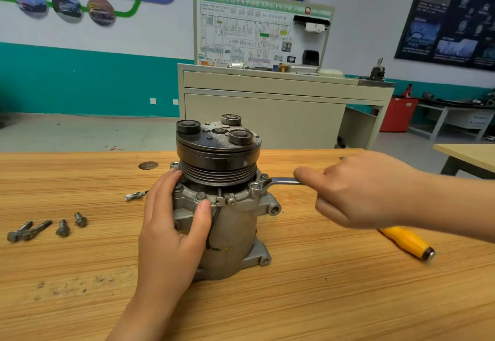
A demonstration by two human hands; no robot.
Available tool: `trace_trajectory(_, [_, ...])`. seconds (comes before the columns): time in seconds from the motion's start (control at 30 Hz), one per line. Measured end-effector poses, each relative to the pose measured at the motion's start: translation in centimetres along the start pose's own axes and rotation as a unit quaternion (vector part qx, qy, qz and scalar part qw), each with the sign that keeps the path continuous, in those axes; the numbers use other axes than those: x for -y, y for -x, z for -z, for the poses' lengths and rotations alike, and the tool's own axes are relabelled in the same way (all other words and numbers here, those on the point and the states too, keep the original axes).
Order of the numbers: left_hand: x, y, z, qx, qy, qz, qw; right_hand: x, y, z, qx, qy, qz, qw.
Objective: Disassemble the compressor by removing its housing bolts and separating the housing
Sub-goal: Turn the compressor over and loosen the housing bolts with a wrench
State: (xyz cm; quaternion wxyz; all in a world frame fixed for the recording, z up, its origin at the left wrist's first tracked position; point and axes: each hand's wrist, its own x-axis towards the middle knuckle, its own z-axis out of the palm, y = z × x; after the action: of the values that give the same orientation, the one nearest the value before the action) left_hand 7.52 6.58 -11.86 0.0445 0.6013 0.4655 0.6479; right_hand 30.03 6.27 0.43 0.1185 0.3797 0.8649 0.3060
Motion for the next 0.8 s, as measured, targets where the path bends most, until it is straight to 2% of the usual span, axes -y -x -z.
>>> trace_trajectory(0.1, [0.1,0.0,0.0,-0.002,0.002,-0.005,1.0,-2.2,-2.3,-2.2,-0.019,0.046,0.025,0.998])
trace_trajectory(0.23, [0.2,-0.1,0.0,-0.001,0.0,-0.008,1.0,-2.3,-6.2,-3.9,-0.102,-0.017,0.01,0.995])
trace_trajectory(0.27, [0.2,-0.1,0.0,-0.001,-0.002,-0.007,1.0,-2.0,-7.2,-4.2,-0.145,-0.03,0.017,0.989])
trace_trajectory(0.33, [0.1,-0.1,0.0,0.0,-0.005,-0.004,1.0,-1.3,-8.4,-4.8,-0.238,-0.064,0.017,0.969])
trace_trajectory(0.43, [0.1,-0.1,0.1,0.004,-0.005,0.001,1.0,-0.6,-7.7,-5.6,-0.299,-0.107,-0.02,0.948])
trace_trajectory(0.6, [0.0,0.0,0.0,0.004,-0.002,0.006,1.0,1.4,-2.2,-3.9,-0.393,-0.256,-0.171,0.867])
trace_trajectory(0.63, [-0.1,0.0,0.0,0.005,-0.004,0.005,1.0,2.2,-1.1,-3.3,-0.383,-0.254,-0.175,0.871])
trace_trajectory(0.67, [-0.1,0.0,0.0,0.006,-0.006,0.004,1.0,3.0,-0.1,-2.7,-0.348,-0.238,-0.173,0.89])
trace_trajectory(0.7, [-0.1,0.0,0.1,0.006,-0.009,0.004,1.0,3.9,0.8,-2.1,-0.284,-0.218,-0.166,0.919])
trace_trajectory(0.73, [-0.1,0.0,0.1,0.007,-0.01,0.004,1.0,4.6,1.4,-1.1,-0.186,-0.195,-0.174,0.947])
trace_trajectory(0.77, [-0.1,0.0,0.1,0.008,-0.01,0.004,1.0,5.0,1.8,-0.8,-0.111,-0.181,-0.187,0.959])
trace_trajectory(0.8, [-0.1,0.0,0.1,0.01,-0.008,0.004,1.0,5.4,2.3,-1.0,-0.07,-0.166,-0.197,0.964])
